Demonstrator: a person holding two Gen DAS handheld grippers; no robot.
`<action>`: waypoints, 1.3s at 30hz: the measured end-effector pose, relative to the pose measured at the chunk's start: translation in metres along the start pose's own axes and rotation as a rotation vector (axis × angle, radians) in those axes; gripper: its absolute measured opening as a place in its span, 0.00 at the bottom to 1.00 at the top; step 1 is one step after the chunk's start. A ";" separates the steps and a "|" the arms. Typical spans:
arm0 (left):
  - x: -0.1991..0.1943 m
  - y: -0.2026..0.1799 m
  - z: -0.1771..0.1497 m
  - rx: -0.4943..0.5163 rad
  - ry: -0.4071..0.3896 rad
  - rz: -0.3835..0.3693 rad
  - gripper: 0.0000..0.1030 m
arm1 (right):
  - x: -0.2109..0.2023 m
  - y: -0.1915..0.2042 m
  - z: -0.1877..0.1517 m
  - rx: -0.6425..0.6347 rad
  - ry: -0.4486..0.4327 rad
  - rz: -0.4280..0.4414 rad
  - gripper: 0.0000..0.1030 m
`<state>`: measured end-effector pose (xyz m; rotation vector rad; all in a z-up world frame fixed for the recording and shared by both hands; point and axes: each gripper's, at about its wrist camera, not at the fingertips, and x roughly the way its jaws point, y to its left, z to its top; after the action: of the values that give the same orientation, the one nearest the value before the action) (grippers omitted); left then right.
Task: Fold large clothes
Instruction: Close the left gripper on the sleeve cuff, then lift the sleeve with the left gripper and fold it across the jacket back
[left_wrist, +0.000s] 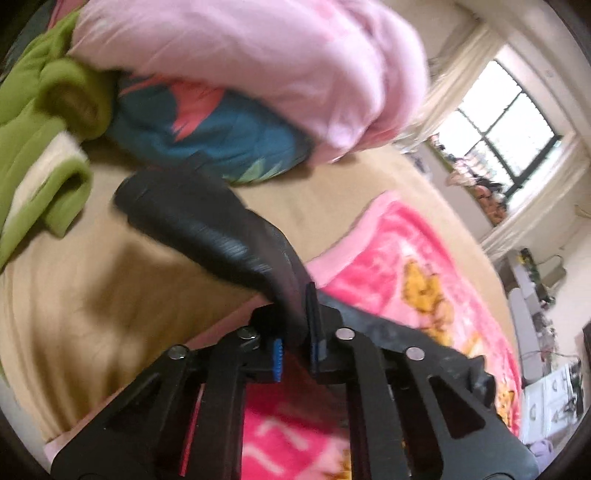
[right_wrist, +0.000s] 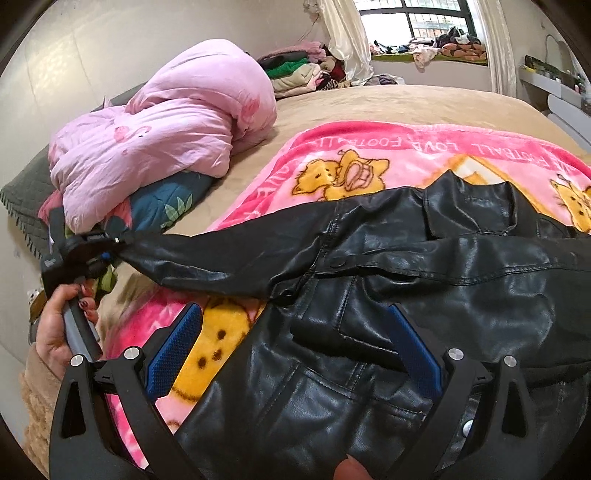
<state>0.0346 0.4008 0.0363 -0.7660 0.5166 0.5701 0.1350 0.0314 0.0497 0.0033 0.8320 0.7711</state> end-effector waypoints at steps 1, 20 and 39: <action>-0.007 -0.008 0.000 0.011 -0.019 -0.022 0.01 | -0.003 -0.001 -0.001 0.003 -0.005 0.000 0.96; -0.092 -0.167 -0.061 0.241 -0.181 -0.520 0.00 | -0.057 -0.086 -0.024 0.212 -0.087 -0.142 0.96; -0.041 -0.292 -0.194 0.663 0.121 -0.772 0.00 | -0.134 -0.171 -0.063 0.405 -0.194 -0.276 0.96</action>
<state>0.1494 0.0709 0.0863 -0.3106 0.4379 -0.3635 0.1415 -0.1949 0.0450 0.3138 0.7713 0.3278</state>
